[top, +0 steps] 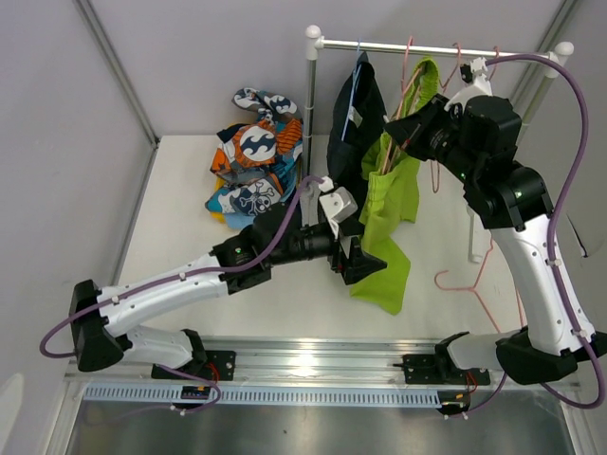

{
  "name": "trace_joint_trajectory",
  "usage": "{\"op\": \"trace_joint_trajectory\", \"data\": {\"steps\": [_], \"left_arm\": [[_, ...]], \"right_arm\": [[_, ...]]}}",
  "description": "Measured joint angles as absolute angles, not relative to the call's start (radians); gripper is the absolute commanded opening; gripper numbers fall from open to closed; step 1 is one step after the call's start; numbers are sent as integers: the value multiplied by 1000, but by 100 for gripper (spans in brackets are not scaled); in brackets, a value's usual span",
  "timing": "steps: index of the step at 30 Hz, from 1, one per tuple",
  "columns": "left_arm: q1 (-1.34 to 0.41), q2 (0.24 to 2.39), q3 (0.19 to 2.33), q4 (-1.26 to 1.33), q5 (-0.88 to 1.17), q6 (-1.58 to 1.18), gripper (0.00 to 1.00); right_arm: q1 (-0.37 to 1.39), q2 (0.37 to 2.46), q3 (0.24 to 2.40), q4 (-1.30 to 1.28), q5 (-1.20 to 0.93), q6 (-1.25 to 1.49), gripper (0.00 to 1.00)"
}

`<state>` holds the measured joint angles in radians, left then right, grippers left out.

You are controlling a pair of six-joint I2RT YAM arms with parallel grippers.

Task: Remove the shorts from the hanger

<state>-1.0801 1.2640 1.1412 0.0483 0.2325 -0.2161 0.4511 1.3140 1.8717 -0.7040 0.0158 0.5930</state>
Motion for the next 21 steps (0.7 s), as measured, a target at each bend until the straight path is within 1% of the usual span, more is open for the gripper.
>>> {"op": "trace_joint_trajectory", "data": {"steps": [3,6,7,8,11,13,14,15,16,18,21], "left_arm": [[-1097,1293,1145,81,229,-209,99],[-1099,1327,1147,104,213,-202,95],[-1099,1339,1148,107,208,-200,90],[-1099,1352,1151,110,199,-198,88],[-1099,1388,1156,118,167,-184,75],[-1099,1404,1158,119,148,-179,55],[-1099,1411,1160,121,135,-175,40],[-1099,1417,1161,125,126,-176,15],[-1099,1420,1162,128,117,-177,7],[-1099,1422,1164,134,99,-167,0],[-1106,1419,1163,143,81,-165,0]], "right_arm": [[451,1304,1868,-702,14,596,0],[451,1294,1868,-702,14,596,0],[451,1288,1868,-702,14,596,0],[451,1283,1868,-704,14,596,0],[451,1265,1868,-709,14,600,0],[451,1253,1868,-717,14,602,0],[451,1247,1868,-723,14,602,0],[451,1242,1868,-729,14,602,0],[451,1237,1868,-733,14,602,0],[451,1230,1868,-741,15,602,0],[451,1227,1869,-743,15,602,0]]}}
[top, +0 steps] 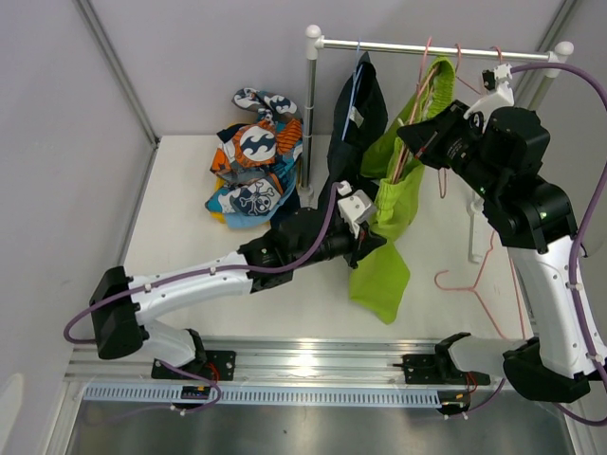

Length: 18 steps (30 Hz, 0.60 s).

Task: Remove the shorts from the hanger

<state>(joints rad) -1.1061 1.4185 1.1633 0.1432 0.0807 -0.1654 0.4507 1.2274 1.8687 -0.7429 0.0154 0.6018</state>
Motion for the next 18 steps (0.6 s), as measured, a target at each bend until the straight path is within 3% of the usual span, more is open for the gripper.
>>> {"op": "trace_joint_trajectory", "data": {"steps": [5,11,18], "left_arm": [[-1183,1308,1037,165,10,-170,0],[-1424,1105,812,207,-147,-216,0],[-1536,1087,685,183,-275,-287,0]], "right_arm": [[446,1241,1892,-761,19,598,0],[381,1327,2045,-850,-49,600,0],[322,1338,2071,-861,-80,587,0]]}}
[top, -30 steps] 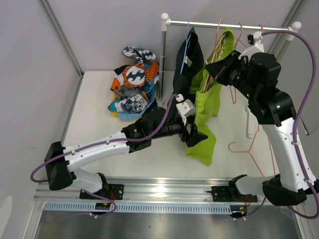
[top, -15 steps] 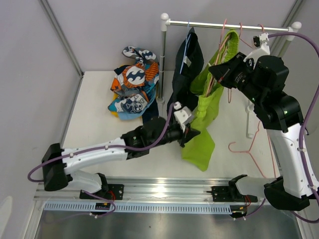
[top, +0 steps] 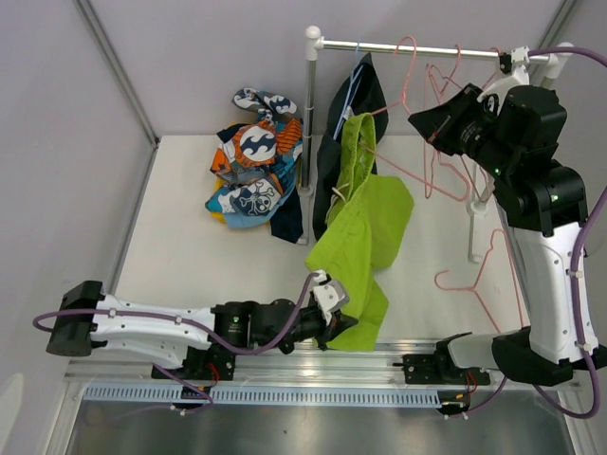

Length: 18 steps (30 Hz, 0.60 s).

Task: Remove the shorts from the hanger

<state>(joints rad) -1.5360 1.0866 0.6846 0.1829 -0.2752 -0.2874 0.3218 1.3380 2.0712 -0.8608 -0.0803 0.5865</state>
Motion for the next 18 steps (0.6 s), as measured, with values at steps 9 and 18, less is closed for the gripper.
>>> {"op": "trace_joint_trajectory", "data": {"steps": [9,18], "left_arm": [[-1328,1386,1087,9,-372,-280,0],[-1137,1593,1336,-166,-355,-334,0]], "right_arm": [[336,1159,1851,-852,-122,671,0],[344,1137,2000,-960,-68,671,0]]}}
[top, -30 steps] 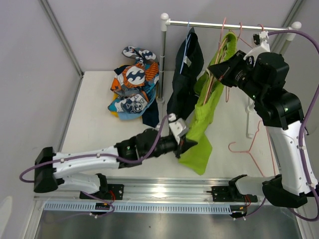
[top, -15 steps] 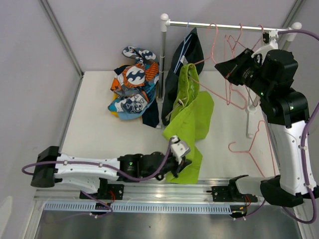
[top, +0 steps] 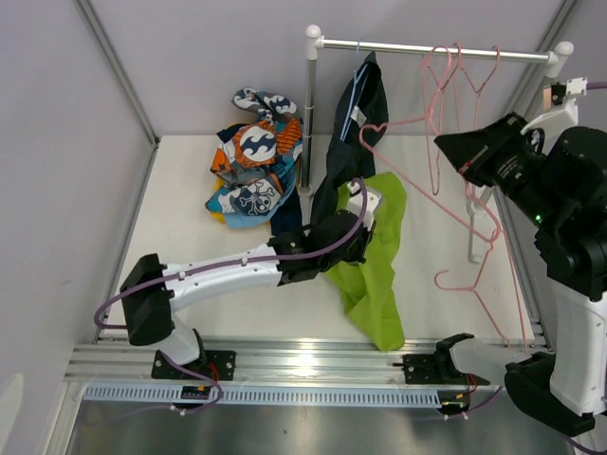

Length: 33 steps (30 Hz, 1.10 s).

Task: Remove the shorts from the hanger

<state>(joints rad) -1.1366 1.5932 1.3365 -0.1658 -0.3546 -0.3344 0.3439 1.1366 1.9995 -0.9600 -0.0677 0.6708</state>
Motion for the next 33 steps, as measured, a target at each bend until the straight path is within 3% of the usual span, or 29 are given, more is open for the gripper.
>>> {"op": "trace_joint_trajectory", "data": {"steps": [8,12,21,29,33], "left_arm": [[-1371,1388,1048,-281,-386,-445,0],[-1547,1221,1042,-371,-457,-511,0],[-1757,990,1050,-611,-621,-679,0],[-1755,987,1263,-840,-764,-645,0],[-1591,987,1426,-836,-788,-502,0]], "right_arm": [[305,1315,2197,-962,59,582,0],[273,1428,2201,-942,91,554,0],[189,1564,2215,-885,101,533,0],[179,1485,2065,-828,90,530,0],[179,1407,1948,-815,73,530,11]]}}
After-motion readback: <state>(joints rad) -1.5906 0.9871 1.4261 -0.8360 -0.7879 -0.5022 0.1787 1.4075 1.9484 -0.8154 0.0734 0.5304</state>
